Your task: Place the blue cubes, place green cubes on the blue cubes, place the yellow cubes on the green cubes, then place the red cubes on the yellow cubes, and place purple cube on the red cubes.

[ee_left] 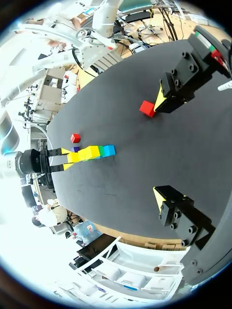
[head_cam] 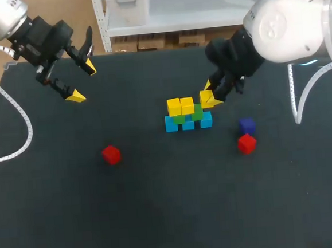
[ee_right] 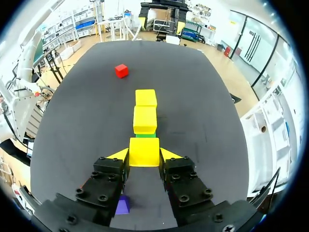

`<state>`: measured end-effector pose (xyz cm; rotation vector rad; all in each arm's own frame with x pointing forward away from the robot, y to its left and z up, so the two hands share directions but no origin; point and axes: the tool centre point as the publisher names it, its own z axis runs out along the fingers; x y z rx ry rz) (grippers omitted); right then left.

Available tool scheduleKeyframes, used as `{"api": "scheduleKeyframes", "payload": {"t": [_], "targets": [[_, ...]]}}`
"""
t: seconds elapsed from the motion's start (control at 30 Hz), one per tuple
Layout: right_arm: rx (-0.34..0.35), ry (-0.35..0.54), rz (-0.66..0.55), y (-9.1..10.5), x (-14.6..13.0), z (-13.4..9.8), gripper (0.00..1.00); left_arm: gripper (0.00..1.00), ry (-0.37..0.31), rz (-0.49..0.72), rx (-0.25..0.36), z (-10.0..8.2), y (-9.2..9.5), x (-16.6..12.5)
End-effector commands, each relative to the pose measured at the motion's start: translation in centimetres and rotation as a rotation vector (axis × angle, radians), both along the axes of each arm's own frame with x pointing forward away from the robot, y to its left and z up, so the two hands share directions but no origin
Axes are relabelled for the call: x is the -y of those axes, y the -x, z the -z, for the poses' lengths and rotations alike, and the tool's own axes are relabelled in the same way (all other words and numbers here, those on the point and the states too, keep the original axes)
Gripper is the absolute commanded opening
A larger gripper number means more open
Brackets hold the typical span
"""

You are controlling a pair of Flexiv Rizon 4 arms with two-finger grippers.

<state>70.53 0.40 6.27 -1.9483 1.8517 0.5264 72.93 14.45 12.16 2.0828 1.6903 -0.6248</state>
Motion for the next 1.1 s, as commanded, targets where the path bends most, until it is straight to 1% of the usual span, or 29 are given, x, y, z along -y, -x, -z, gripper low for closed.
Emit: {"api": "scheduleKeyframes", "payload": {"t": [0.03,0.4,1.1], "targets": [[-0.005,-0.001,-0.006,-0.44,-0.29,0.13,0.00,1.00,-0.002,0.004,-0.003,-0.02,-0.21,-0.03],[-0.014,-0.010,-0.021,-0.30,-1.18,0.59,0.00,1.00,-0.002,0.004,-0.003,-0.02,-0.21,-0.03],[-0.020,-0.006,-0.014,-0.21,-1.27,1.03,0.00,1.00,-0.002,0.004,-0.003,-0.02,-0.21,-0.03]]}}
